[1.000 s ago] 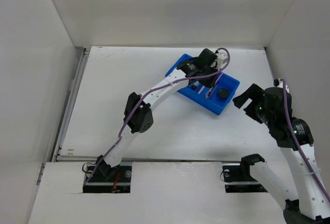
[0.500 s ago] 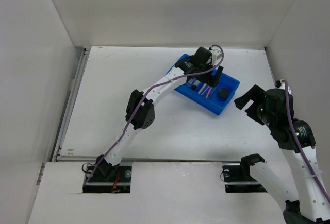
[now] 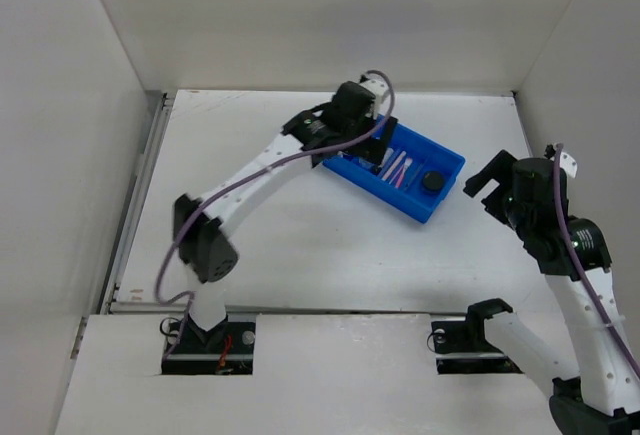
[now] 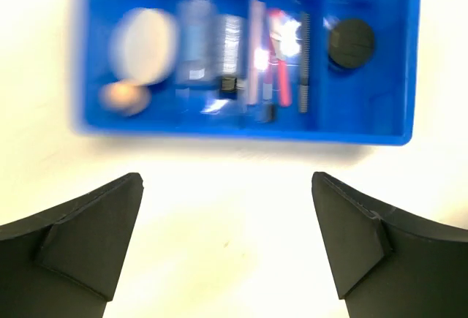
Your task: Organize the makeup
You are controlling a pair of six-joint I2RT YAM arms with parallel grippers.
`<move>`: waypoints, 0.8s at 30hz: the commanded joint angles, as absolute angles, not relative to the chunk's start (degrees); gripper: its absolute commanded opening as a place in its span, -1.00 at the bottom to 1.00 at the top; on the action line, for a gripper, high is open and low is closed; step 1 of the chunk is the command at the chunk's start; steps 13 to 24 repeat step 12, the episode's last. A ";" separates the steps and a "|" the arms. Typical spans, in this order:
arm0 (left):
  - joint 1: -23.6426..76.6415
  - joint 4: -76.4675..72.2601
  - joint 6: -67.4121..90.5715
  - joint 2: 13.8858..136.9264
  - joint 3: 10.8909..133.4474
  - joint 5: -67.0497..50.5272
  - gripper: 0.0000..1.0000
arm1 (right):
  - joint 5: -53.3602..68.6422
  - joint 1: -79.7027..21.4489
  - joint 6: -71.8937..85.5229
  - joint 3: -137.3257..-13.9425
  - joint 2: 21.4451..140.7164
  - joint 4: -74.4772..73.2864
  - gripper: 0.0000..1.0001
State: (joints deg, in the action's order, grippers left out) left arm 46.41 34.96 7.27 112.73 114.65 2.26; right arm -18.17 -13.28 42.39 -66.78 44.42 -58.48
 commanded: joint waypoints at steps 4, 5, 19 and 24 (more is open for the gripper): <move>45.44 41.91 13.53 88.17 95.41 29.23 1.00 | -33.13 -13.10 43.68 -73.12 47.37 -58.01 1.00; 44.92 42.88 14.06 86.24 93.19 30.57 1.00 | -33.83 -13.10 43.68 -73.13 48.16 -58.01 1.00; 41.31 46.41 18.10 72.34 79.64 31.46 1.00 | -34.28 -13.10 44.82 -72.08 49.14 -54.32 1.00; 41.31 46.41 18.10 72.34 79.64 31.46 1.00 | -34.28 -13.10 44.82 -72.08 49.14 -54.32 1.00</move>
